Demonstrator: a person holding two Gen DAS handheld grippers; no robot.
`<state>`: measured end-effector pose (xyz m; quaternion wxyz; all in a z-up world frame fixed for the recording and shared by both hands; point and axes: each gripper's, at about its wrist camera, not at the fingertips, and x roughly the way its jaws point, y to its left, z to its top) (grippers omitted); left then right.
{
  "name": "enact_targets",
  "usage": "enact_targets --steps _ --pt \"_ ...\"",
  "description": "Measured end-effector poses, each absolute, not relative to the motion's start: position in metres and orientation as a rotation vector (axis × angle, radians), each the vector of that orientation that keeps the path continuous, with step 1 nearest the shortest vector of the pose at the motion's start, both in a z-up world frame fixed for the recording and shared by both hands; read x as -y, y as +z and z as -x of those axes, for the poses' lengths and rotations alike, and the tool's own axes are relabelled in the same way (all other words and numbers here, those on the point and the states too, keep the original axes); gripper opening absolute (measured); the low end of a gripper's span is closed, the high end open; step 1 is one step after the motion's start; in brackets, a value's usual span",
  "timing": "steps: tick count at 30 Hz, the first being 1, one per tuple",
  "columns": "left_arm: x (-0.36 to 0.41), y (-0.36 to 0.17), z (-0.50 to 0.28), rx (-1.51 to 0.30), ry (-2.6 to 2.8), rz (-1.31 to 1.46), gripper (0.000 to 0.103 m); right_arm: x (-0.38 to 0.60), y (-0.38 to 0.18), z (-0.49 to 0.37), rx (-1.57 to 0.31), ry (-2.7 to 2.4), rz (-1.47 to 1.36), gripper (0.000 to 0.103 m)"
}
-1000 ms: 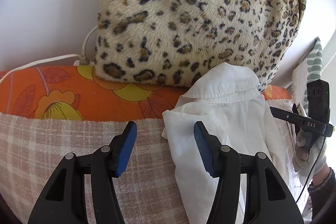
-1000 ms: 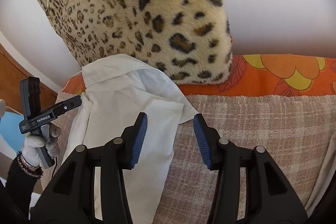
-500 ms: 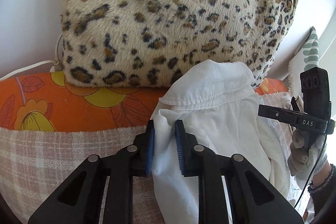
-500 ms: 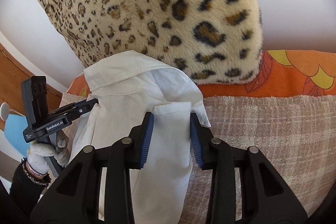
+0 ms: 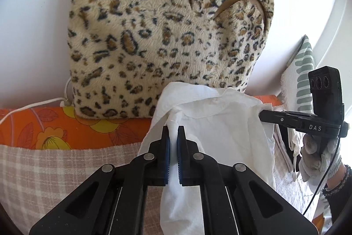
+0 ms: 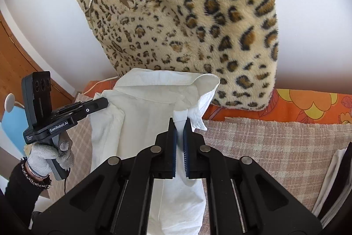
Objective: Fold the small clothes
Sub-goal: 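Lift the collar with the right tool and fold it over onto the hem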
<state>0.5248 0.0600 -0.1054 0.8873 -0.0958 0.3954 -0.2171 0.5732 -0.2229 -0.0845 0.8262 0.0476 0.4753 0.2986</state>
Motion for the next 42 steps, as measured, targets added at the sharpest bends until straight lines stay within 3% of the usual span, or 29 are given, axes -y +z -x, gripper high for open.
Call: enact_targets --steps 11,19,31,42 --pt "-0.052 -0.039 -0.448 -0.721 -0.546 0.157 0.004 0.24 -0.012 -0.494 -0.884 0.652 -0.058 0.006" --pt "-0.064 -0.026 -0.358 -0.673 -0.604 0.089 0.004 0.281 -0.002 -0.409 -0.791 0.66 -0.063 0.006" --pt "-0.066 -0.088 -0.256 -0.733 -0.665 -0.06 0.004 0.301 -0.056 -0.277 -0.764 0.644 0.08 0.006" --pt "-0.081 -0.146 -0.228 -0.902 -0.616 -0.111 0.007 0.294 -0.097 -0.238 -0.884 0.632 0.215 0.006"
